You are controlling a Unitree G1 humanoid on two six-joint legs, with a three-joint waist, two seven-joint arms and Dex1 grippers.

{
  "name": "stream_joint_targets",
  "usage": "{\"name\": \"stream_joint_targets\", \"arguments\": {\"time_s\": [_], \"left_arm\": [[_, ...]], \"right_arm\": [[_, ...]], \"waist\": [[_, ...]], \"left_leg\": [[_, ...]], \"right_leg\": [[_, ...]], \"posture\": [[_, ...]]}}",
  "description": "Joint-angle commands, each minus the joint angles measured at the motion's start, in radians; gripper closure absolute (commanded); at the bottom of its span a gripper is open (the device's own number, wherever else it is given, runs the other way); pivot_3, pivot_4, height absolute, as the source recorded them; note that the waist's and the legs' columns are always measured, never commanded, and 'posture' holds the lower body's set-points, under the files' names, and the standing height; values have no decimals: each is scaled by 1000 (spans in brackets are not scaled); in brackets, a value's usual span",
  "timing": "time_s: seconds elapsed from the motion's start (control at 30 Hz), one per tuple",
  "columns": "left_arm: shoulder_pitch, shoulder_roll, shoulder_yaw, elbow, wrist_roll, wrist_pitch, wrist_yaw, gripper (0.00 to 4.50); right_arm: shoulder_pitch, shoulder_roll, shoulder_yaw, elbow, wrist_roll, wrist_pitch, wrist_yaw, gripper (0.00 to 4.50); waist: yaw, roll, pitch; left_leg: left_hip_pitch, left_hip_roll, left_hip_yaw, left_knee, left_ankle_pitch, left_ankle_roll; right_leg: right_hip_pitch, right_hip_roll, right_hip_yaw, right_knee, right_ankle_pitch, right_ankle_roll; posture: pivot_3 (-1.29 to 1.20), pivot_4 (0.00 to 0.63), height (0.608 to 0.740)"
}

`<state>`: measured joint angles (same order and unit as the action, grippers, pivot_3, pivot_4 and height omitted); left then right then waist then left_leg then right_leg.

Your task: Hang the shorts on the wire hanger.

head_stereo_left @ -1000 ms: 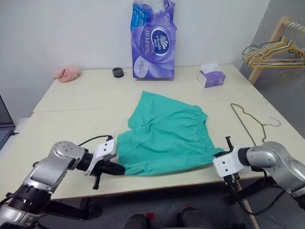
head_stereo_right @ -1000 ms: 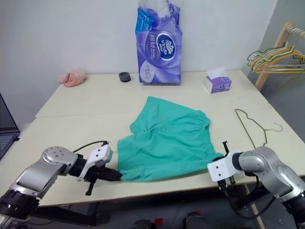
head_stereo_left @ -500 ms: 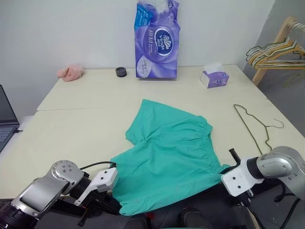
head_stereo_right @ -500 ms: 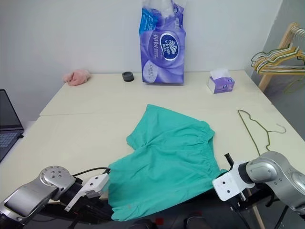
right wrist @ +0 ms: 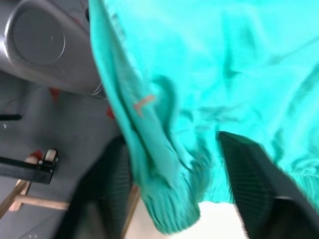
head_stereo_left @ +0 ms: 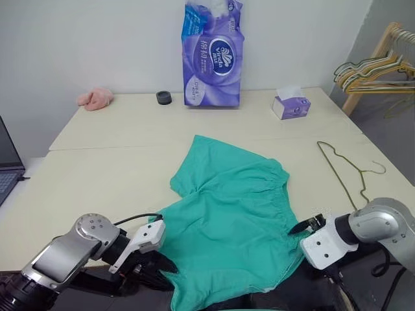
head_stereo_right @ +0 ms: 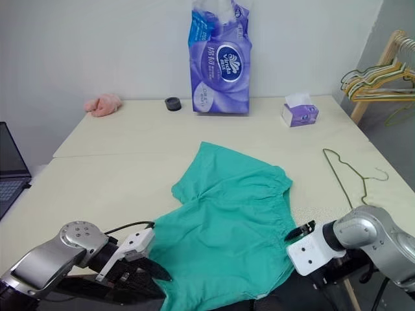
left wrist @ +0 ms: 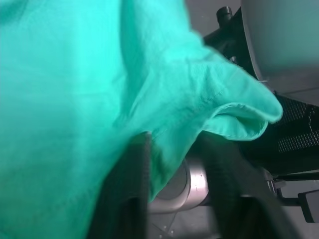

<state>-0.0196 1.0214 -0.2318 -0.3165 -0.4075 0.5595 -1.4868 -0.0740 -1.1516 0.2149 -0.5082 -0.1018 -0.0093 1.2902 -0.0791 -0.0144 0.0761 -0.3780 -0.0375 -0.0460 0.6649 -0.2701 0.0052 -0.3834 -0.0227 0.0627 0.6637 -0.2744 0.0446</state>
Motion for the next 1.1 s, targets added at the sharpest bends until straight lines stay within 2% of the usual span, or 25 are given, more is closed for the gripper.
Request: {"name": "stream_joint_targets", "arguments": {"time_s": [0.03, 0.07, 0.13, 0.3, 0.37, 0.43, 0.6, 0.67, 0.9, 1.1], "left_arm": [[-43, -37, 37, -25, -43, 17, 42, 1460], [-65, -68, 61, -22, -69, 30, 72, 1134], [-118, -152, 123, -12, -122, 59, 166, 540], [-203, -269, 217, 0, -143, 78, 339, 540], [-261, -318, 204, 17, -87, 28, 418, 540], [-298, -355, 191, 28, -50, 2, 473, 540], [-389, -426, 129, 42, 1, -59, 508, 540], [-413, -443, 107, 54, 2, -67, 495, 540], [-438, -444, 21, 126, 72, -175, 424, 540], [-422, -447, 2, 89, 56, -164, 397, 540]], "right_arm": [[-41, 6, -102, -27, 161, 44, 25, 335], [-55, 22, -135, -28, 210, 80, 13, 29], [-81, 51, -197, -13, 286, 139, -17, 23], [-89, 167, -357, 14, 427, 403, -199, 23], [-74, 273, -435, 33, 461, 569, -370, 23], [-66, 343, -484, 34, 482, 670, -472, 23], [-53, 485, -567, 115, 369, 865, -800, 23], [-39, 482, -585, 167, 316, 874, -865, 23], [-25, 452, -637, 347, 281, 883, -922, 23], [-35, 421, -645, 529, 299, 821, -851, 23]], "waist": [[0, 0, 0], [0, 0, 0], [3, -1, 0], [16, -4, -1], [21, -5, -2], [27, -5, -2], [35, -4, -2], [39, -3, -2], [19, -1, -2], [-5, -1, -2]], "left_leg": [[0, 0, 0, 0, 0, 0], [0, 0, 0, 0, 0, 0], [0, 0, -1, 1, 0, 0], [0, 0, -3, 2, 0, 0], [0, 0, -3, 1, 0, 0], [0, 0, -4, 1, 0, -1], [0, -1, -3, 1, 0, -1], [-1, -2, -2, 1, 0, -1], [-1, -3, 3, 0, 0, 0], [0, -2, 6, 0, 0, 0]], "right_leg": [[0, 0, 0, 0, 0, 0], [0, 0, 0, 0, 0, 0], [1, 0, -1, 0, 0, 0], [3, 0, -1, 0, 3, -1], [3, 0, -1, 0, 4, -3], [3, 0, -1, 0, 5, -3], [3, 0, 0, 0, 5, -3], [3, -1, 1, -1, 5, -3], [0, 1, 5, 0, 5, -2], [0, 3, 8, 0, 5, -1]], "posture": [[-118, 48, 740], [-118, 47, 740], [-122, 48, 740], [-108, 50, 740], [-104, 51, 740], [-100, 52, 740], [-110, 57, 740], [-110, 57, 740], [-131, 55, 740], [-133, 54, 740]]}}
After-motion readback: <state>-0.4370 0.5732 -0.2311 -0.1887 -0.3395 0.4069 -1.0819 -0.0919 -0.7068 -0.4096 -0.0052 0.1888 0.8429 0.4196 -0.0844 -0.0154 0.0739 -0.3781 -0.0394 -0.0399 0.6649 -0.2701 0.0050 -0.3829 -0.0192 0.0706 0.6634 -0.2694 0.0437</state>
